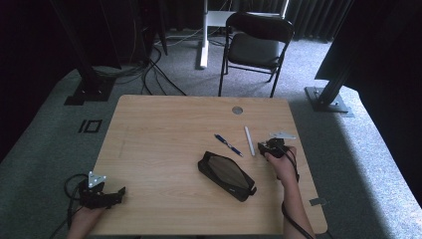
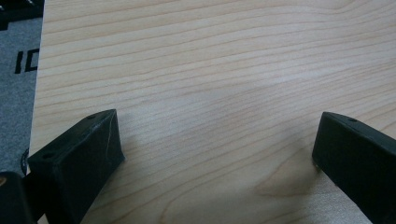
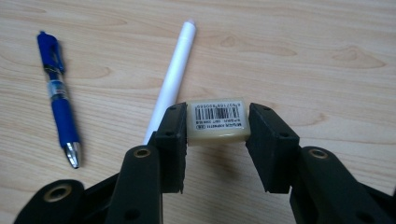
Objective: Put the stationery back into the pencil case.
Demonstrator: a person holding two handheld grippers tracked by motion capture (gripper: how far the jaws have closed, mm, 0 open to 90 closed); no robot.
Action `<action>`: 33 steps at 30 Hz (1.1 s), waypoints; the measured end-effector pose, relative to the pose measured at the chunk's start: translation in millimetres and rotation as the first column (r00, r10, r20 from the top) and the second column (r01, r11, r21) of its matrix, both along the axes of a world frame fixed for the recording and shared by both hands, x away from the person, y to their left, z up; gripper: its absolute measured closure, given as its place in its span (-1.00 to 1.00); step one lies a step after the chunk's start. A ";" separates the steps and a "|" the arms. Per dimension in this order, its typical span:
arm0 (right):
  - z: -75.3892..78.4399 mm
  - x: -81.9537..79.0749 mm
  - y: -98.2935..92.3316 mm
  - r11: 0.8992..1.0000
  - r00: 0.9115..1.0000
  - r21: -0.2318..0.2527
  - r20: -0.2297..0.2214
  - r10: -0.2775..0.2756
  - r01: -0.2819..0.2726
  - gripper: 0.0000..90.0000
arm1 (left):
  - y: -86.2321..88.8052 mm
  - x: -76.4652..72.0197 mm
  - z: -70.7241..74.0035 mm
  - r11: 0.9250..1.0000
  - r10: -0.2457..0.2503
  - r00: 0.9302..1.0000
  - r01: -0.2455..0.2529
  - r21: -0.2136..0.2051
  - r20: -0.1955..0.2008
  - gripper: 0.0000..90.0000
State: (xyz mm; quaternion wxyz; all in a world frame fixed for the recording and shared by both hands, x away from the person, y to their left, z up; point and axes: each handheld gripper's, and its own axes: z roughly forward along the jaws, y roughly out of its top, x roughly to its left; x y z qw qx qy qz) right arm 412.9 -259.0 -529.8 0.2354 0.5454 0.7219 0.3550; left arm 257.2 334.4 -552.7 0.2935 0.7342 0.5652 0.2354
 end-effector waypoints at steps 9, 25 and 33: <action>14.1 -10.7 -4.7 0.999 0.999 0.033 0.029 0.018 -0.019 0.31 | 0.0 0.0 0.0 1.000 0.000 1.000 0.000 0.000 0.000 -0.96; 41.9 -32.9 -3.4 0.993 0.993 0.075 0.084 0.088 -0.094 0.31 | 0.0 0.0 0.0 1.000 0.000 1.000 0.000 0.000 0.000 -0.96; 54.0 -45.2 3.2 0.986 0.983 0.075 0.119 0.139 -0.149 0.31 | 0.0 0.0 0.0 1.000 0.000 1.000 0.000 0.000 0.000 -0.96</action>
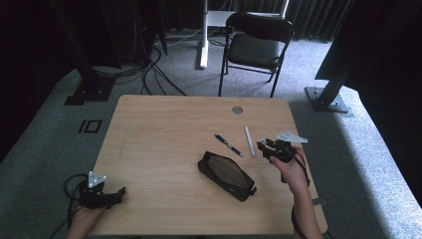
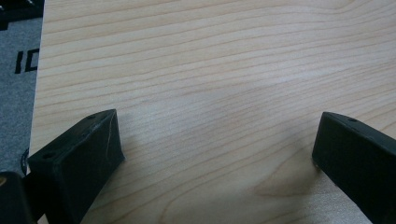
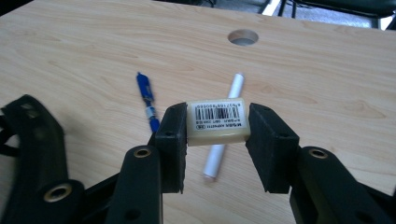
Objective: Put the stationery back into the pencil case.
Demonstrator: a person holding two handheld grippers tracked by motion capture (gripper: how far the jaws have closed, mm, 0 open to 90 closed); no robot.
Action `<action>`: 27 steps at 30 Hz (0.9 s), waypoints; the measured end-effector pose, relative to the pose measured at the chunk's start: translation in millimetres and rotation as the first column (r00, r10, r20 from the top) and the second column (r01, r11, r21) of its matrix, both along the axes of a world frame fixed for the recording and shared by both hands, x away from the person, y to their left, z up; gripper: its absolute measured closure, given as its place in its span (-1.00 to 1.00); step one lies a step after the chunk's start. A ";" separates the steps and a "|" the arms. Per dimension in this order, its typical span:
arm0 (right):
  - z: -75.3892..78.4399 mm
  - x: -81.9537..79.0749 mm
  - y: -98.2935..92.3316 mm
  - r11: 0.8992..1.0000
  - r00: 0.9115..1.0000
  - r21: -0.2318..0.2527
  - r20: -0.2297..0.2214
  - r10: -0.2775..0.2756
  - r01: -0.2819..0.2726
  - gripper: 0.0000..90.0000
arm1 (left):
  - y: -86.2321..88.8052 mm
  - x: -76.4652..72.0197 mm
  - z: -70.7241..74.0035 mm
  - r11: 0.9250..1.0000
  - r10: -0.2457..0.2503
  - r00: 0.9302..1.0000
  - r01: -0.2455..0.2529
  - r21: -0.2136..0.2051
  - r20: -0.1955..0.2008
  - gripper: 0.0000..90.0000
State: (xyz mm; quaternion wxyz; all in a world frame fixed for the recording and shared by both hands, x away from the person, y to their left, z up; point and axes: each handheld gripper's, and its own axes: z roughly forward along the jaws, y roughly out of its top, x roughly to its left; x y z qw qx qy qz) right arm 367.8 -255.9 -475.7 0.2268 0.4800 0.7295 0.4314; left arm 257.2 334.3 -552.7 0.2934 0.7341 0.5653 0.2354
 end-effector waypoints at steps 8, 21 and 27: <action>13.4 -10.3 11.0 0.998 0.998 0.011 0.032 0.059 -0.059 0.31 | 0.0 0.0 0.0 1.000 0.000 1.000 0.000 0.000 0.000 -0.96; 31.0 -21.3 31.6 0.988 0.986 0.014 0.073 0.151 -0.152 0.31 | 0.0 0.0 0.0 1.000 0.000 1.000 0.000 0.000 0.000 -0.96; 39.6 -29.8 38.3 0.981 0.976 0.012 0.106 0.189 -0.192 0.31 | 0.0 0.0 0.0 1.000 0.000 1.000 0.000 0.000 0.000 -0.96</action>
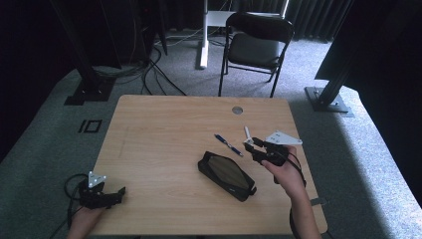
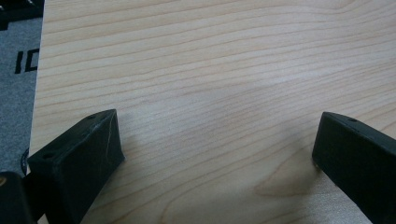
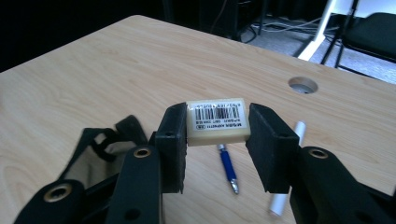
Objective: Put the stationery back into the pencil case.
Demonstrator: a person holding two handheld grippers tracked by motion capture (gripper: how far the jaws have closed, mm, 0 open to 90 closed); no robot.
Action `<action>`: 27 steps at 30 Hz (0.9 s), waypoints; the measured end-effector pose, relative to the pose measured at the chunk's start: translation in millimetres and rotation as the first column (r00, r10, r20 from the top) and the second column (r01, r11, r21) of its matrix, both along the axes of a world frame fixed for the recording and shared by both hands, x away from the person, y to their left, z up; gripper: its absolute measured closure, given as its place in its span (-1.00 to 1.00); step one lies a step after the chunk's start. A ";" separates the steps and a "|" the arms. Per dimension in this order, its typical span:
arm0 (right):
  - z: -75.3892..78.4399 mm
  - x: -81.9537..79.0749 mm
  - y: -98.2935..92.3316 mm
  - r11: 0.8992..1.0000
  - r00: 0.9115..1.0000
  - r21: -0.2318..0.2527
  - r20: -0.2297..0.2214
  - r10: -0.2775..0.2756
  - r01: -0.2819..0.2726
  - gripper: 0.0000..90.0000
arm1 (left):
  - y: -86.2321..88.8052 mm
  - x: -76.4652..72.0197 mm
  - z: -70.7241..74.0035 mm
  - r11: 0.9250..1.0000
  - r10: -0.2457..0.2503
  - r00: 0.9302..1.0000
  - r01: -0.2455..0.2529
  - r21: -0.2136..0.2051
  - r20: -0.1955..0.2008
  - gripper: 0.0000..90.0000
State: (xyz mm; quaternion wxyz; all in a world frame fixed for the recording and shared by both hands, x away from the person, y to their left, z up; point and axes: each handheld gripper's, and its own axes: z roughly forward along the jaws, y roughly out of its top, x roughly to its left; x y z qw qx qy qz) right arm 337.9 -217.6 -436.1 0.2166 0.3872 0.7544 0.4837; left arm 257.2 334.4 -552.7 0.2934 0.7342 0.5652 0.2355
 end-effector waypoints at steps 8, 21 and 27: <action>5.9 -13.5 15.2 0.995 0.995 -0.013 0.001 0.097 -0.097 0.31 | -0.1 0.0 -0.1 1.000 0.001 1.000 -0.001 -0.001 0.001 -0.96; 7.3 -22.3 32.5 0.984 0.985 -0.047 -0.015 0.172 -0.173 0.31 | -0.1 0.0 -0.1 1.000 0.001 1.000 -0.001 -0.001 0.001 -0.96; 0.7 -20.2 39.6 0.978 0.979 -0.063 -0.057 0.194 -0.197 0.31 | -0.1 0.0 -0.1 1.000 0.001 1.000 -0.001 -0.001 0.001 -0.96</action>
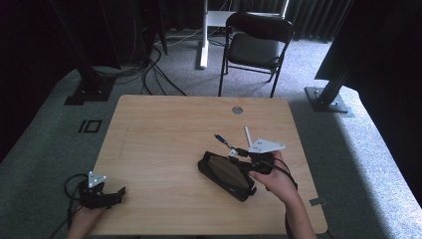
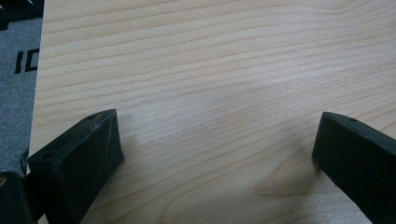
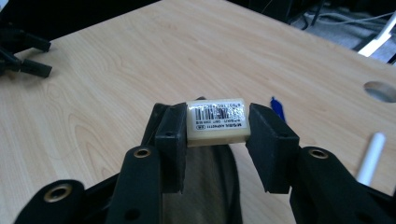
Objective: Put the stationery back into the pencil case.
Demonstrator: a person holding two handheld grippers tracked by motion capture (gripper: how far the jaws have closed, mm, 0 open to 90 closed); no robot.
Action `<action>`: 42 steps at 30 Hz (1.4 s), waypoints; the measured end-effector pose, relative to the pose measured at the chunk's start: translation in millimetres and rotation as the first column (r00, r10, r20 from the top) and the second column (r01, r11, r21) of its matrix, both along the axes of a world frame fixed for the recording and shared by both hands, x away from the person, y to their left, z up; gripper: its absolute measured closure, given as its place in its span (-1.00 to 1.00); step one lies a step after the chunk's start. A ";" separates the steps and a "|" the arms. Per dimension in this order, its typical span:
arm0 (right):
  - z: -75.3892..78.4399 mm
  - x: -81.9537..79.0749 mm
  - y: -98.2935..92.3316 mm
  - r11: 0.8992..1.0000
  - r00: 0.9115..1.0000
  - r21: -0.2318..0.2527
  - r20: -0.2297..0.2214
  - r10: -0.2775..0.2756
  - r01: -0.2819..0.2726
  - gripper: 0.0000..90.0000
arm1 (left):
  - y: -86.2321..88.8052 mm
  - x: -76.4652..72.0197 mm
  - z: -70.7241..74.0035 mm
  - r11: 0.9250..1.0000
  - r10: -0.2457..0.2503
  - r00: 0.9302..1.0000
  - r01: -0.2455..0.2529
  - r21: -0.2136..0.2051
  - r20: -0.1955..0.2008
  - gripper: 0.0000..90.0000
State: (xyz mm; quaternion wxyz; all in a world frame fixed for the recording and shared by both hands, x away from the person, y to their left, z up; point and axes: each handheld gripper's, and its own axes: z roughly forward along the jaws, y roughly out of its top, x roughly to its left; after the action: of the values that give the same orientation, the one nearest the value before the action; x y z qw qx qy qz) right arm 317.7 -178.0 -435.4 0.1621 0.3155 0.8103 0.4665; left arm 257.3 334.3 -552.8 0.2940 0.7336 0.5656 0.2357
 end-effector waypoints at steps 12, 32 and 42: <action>-9.0 2.4 9.9 0.998 0.997 -0.043 -0.047 0.053 -0.055 0.31 | 0.1 0.0 0.1 1.000 -0.001 1.000 0.001 0.001 -0.001 -0.96; -28.7 10.1 26.7 0.980 0.986 -0.173 -0.154 0.070 -0.096 0.31 | 0.1 0.0 0.1 1.000 -0.001 1.000 0.001 0.001 -0.001 -0.96; -31.1 13.5 35.5 0.970 0.979 -0.214 -0.193 0.073 -0.115 0.31 | 0.1 0.0 0.1 1.000 -0.001 1.000 0.001 0.001 -0.001 -0.96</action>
State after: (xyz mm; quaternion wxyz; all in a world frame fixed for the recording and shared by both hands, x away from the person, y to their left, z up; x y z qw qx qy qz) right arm 331.1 -142.5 -466.5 0.0989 0.2981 0.8831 0.3485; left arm 257.3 334.4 -552.7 0.2934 0.7342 0.5651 0.2355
